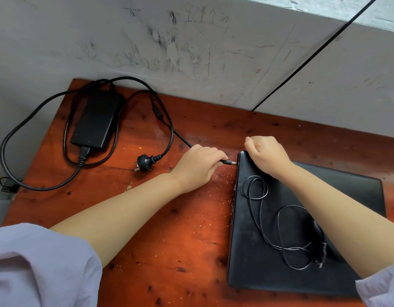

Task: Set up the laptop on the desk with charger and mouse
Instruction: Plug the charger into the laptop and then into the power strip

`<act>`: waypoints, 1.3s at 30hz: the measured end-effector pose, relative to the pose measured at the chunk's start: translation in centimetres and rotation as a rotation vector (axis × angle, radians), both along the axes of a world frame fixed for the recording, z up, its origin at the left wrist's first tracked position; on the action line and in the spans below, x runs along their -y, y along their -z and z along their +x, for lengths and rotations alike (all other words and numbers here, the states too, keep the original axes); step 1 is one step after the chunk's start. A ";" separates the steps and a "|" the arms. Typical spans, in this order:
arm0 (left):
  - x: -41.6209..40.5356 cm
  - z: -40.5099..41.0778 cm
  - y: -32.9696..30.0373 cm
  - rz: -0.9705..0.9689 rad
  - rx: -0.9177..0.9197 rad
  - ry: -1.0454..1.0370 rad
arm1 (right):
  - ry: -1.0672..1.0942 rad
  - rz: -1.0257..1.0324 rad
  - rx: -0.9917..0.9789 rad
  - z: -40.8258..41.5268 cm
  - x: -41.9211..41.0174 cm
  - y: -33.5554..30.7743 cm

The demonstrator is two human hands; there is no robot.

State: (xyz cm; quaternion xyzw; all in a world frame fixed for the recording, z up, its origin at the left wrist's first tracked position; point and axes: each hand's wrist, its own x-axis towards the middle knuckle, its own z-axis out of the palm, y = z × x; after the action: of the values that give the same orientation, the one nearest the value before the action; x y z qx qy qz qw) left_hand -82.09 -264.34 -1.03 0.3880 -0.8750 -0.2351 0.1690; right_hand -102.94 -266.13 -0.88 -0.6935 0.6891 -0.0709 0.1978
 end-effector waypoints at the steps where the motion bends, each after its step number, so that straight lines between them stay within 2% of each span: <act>1: 0.0 0.0 0.0 0.002 -0.002 0.003 | 0.000 0.003 0.001 0.0 0.0 0.1; 13: -0.3 0.0 0.0 -0.006 0.030 0.005 | 0.004 -0.001 0.010 -0.1 0.0 0.2; 27: -0.1 -0.1 -0.3 -0.024 -0.083 -0.012 | 0.004 -0.002 0.089 -0.5 0.2 -0.1; 39: 0.4 -1.1 -0.5 -0.037 -0.007 0.051 | 0.033 -0.012 0.077 -0.2 0.1 -0.3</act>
State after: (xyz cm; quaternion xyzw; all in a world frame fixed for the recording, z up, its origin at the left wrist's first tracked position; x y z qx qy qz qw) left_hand -83.14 -264.74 -0.56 0.3617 -0.8881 -0.2246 0.1732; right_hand -103.11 -266.27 -0.58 -0.6800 0.6919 -0.1050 0.2188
